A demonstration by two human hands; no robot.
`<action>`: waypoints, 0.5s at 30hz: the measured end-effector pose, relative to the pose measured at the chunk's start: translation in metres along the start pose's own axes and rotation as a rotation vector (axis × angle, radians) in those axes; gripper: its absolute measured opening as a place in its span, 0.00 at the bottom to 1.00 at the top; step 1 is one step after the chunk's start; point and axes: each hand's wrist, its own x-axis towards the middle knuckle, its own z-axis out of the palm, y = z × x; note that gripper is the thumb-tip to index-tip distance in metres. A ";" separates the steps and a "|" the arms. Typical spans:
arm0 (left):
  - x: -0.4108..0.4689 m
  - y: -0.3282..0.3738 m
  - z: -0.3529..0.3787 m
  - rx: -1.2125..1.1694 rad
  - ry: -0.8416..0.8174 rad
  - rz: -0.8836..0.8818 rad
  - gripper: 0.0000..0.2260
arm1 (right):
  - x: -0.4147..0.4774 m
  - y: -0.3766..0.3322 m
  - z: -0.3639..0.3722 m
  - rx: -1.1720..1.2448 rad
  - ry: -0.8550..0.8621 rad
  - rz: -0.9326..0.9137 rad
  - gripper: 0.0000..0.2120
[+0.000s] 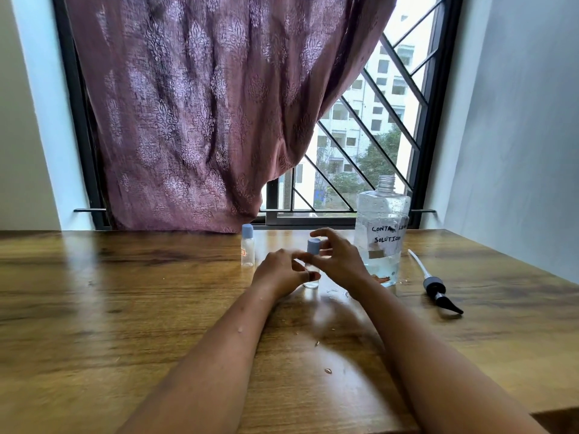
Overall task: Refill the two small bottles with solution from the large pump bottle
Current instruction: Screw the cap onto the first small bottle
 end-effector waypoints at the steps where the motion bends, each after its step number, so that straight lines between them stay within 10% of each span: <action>1: 0.000 0.000 0.000 0.007 0.010 0.005 0.14 | -0.002 0.002 0.000 0.005 -0.040 0.040 0.22; 9: 0.004 -0.013 -0.007 0.064 0.036 -0.040 0.16 | 0.000 0.009 0.013 -0.070 -0.012 0.100 0.19; 15: 0.006 -0.024 -0.031 -0.003 0.517 -0.033 0.10 | 0.022 0.011 0.026 -0.172 -0.016 0.140 0.21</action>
